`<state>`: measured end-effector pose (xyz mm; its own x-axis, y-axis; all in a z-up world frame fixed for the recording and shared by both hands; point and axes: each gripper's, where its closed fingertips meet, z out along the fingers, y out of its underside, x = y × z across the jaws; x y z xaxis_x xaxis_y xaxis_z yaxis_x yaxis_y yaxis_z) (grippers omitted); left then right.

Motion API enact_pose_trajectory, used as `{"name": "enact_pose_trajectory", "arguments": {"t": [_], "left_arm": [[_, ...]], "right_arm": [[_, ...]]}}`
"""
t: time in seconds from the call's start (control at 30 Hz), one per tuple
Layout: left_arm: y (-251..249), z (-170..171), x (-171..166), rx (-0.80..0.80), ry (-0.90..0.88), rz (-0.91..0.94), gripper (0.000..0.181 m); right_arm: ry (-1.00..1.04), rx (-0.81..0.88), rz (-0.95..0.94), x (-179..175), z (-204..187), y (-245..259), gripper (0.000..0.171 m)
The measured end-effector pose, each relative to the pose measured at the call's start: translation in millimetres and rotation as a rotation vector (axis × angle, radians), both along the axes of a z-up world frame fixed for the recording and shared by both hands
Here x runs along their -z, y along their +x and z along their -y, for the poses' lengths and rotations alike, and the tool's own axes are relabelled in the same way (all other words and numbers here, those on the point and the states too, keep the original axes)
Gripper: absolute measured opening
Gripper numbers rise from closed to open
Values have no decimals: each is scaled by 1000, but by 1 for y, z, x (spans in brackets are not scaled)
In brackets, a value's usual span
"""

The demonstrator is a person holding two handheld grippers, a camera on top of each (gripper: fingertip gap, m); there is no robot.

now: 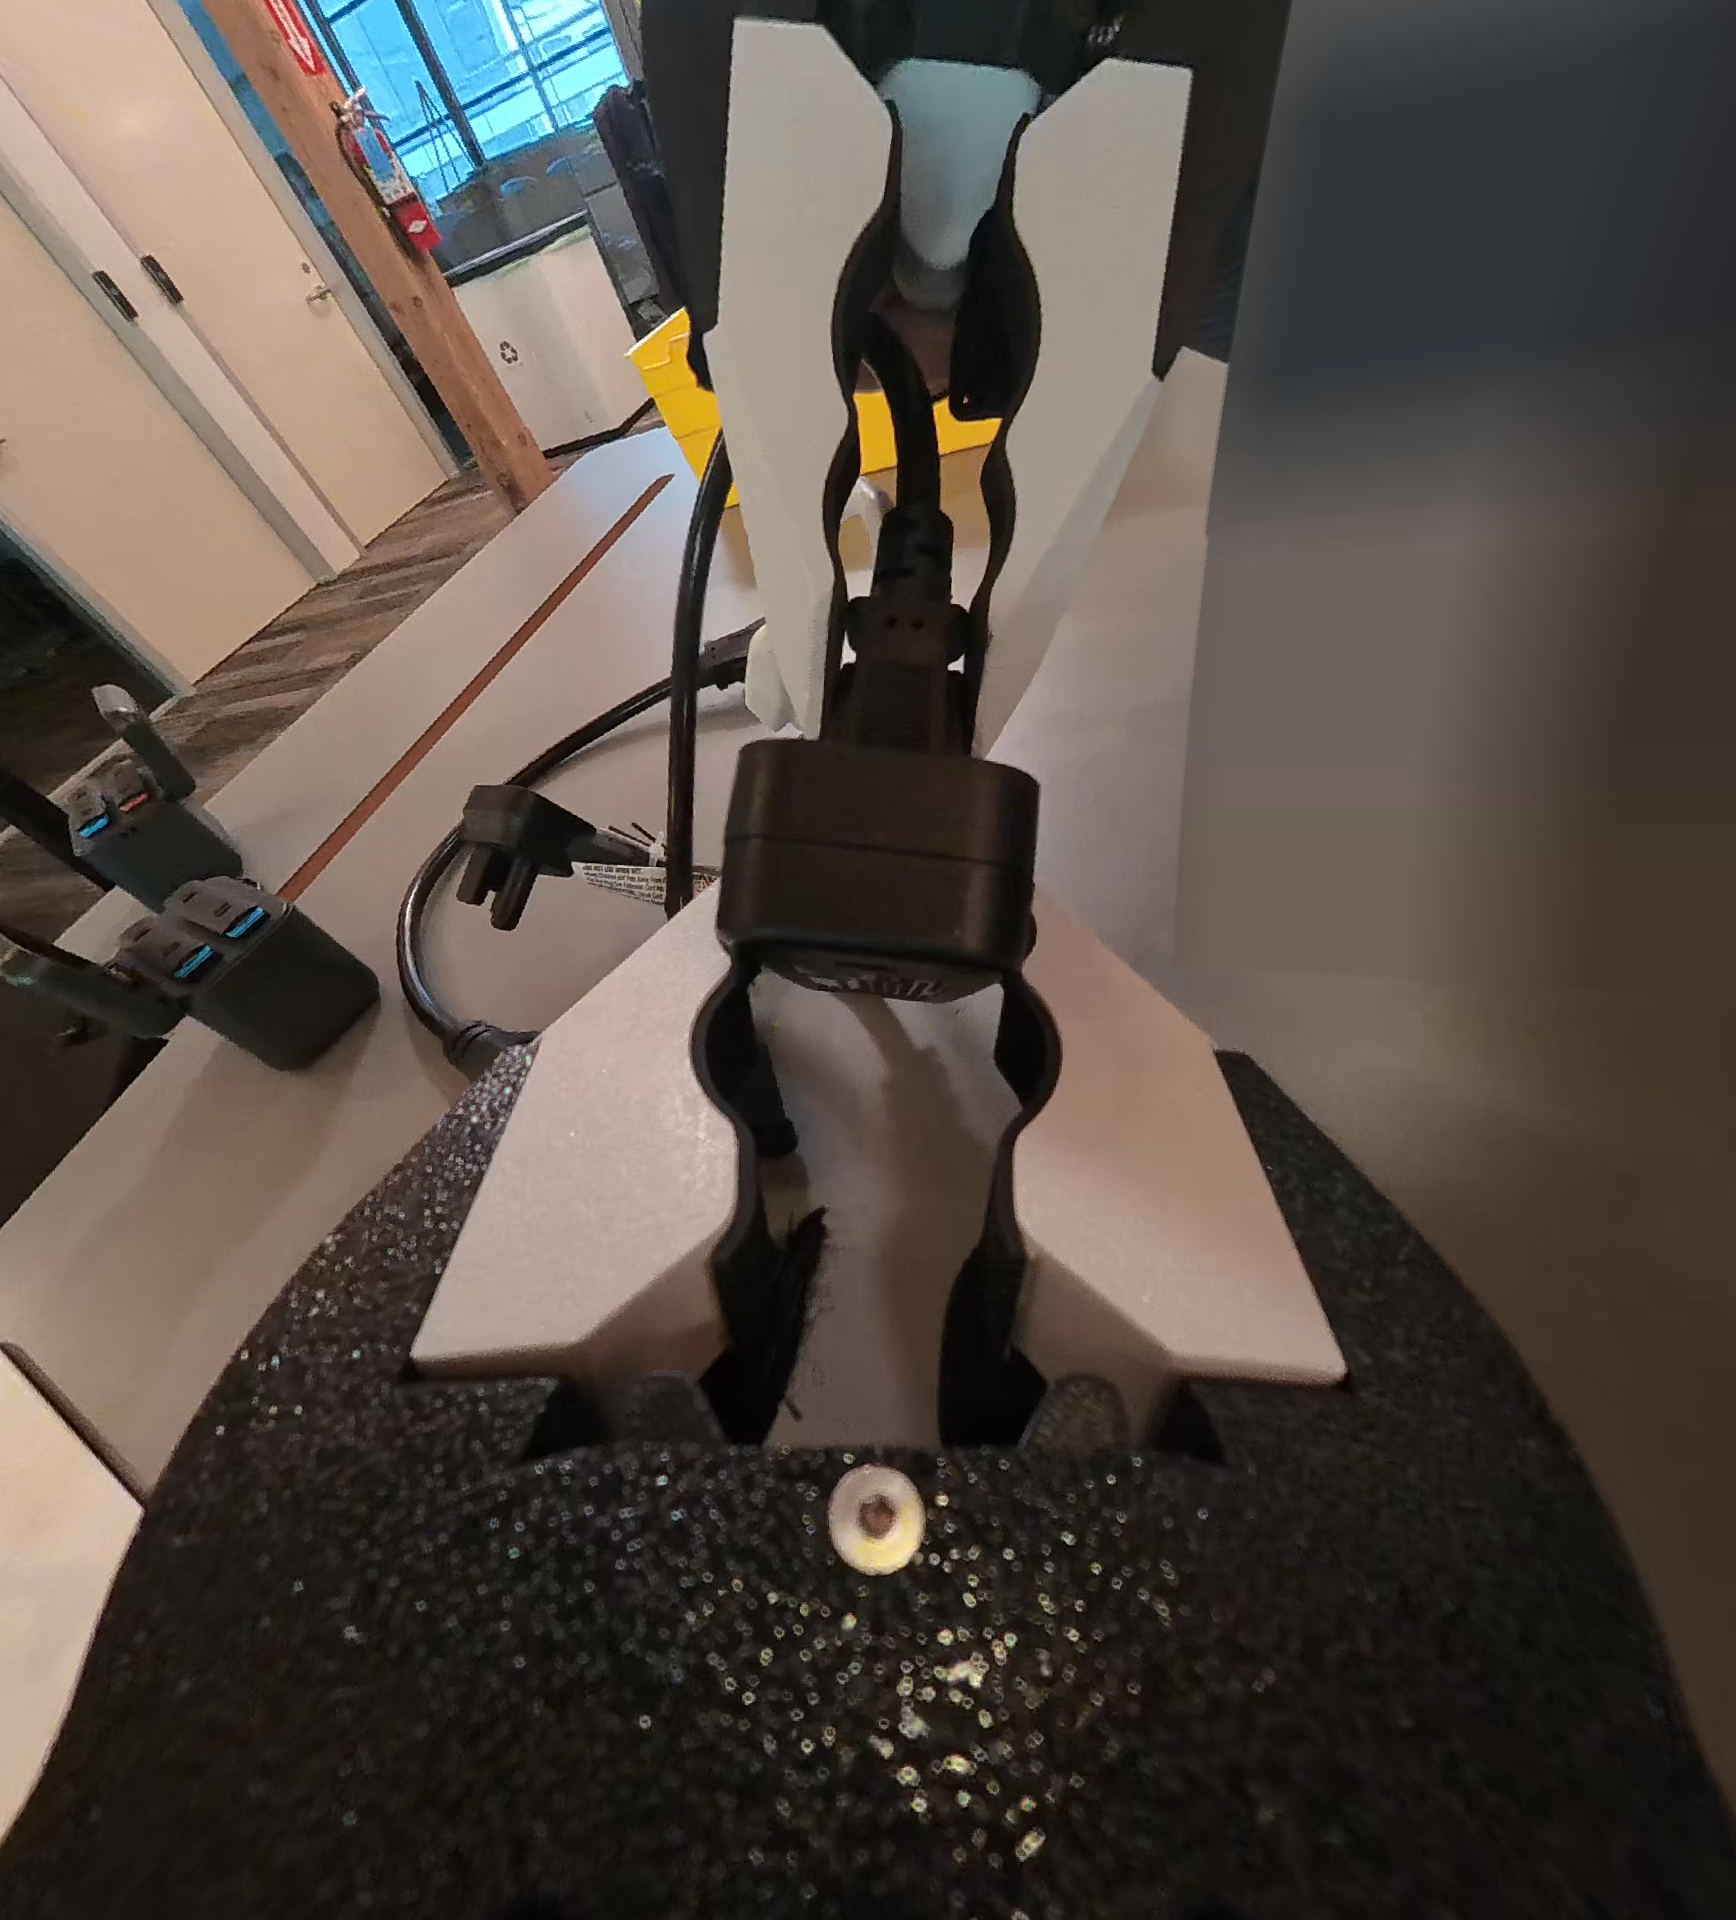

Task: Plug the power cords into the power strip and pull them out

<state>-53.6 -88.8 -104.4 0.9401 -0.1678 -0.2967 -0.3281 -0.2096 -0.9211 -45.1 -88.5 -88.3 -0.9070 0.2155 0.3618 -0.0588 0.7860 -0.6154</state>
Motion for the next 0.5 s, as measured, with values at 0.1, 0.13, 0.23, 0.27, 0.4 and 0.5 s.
{"name": "enact_pose_trajectory", "arguments": {"t": [0.1,0.13,0.23,0.27,0.4,0.5], "left_arm": [[1,0,0,5,-2,-3,42],[1,0,0,6,-2,-3,43],[1,0,1,6,-3,-2,42],[1,0,1,3,-2,2,42],[-1,0,1,-12,-9,6,42],[0,-2,2,-20,-23,-16,42]], "right_arm": [[-20,-10,12,0,-1,1,22],[-21,-11,12,0,-1,1,22],[-19,-13,11,0,-1,1,22],[-18,-10,10,0,-1,0,23],[14,10,1,-1,0,-1,22],[61,21,-16,0,0,0,22]]}}
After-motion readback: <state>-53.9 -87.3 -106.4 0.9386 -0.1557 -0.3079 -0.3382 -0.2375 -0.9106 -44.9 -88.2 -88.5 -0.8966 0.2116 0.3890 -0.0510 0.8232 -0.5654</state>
